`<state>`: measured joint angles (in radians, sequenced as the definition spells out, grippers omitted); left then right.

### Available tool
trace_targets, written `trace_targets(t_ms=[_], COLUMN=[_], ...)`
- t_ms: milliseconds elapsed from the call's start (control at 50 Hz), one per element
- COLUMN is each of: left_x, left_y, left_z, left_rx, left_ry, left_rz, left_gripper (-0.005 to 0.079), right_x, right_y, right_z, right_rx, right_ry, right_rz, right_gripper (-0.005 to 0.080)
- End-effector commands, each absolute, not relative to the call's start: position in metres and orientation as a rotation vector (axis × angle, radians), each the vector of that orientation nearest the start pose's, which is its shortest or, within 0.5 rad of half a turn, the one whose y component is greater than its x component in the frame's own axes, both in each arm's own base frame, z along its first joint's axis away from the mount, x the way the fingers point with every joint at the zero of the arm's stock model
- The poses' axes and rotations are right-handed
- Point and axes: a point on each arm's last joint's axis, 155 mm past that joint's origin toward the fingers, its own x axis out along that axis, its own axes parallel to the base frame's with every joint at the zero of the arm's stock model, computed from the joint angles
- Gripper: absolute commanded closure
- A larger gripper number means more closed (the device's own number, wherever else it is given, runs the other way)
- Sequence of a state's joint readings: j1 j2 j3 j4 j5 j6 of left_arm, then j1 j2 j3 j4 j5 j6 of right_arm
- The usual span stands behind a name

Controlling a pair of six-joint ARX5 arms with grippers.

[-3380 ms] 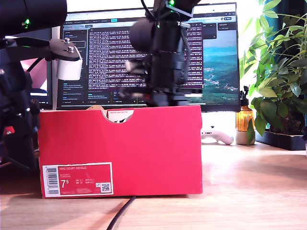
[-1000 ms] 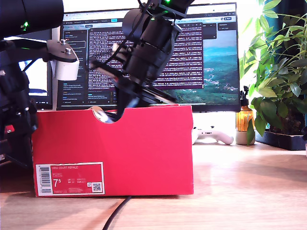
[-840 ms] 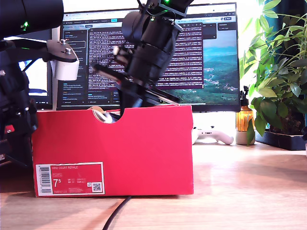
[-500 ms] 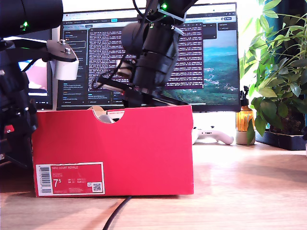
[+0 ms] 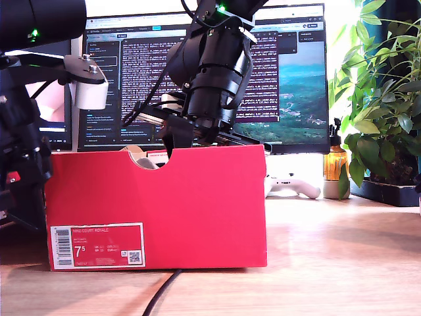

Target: Pack the blue shoes by picking the first shoe and placing it inside the red shoebox, left side, then picking and rotating the second shoe and placing it in the shoebox

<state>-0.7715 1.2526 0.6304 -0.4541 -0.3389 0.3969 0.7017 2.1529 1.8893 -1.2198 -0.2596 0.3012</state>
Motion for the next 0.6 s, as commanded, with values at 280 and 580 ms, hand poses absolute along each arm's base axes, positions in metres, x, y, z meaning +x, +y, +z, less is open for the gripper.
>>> trace_targets(t_ms=[280,580], left_x=[0.248,0.248], left_y=[-0.162,-0.162], left_z=[0.046,0.046], left_rx=[0.918,0.919], left_ry=[0.847,0.848], left_rz=[-0.598,-0.598], left_gripper=[0.0759,0.0759], right_x=[0.307,0.324], right_y=[0.360,0.359], right_z=[0.106,0.096], right_rx=[-0.060,-0.150], right_ry=[1.502,1.409], right_rz=[0.641,0.548], right_gripper=[0.0330,0.0383])
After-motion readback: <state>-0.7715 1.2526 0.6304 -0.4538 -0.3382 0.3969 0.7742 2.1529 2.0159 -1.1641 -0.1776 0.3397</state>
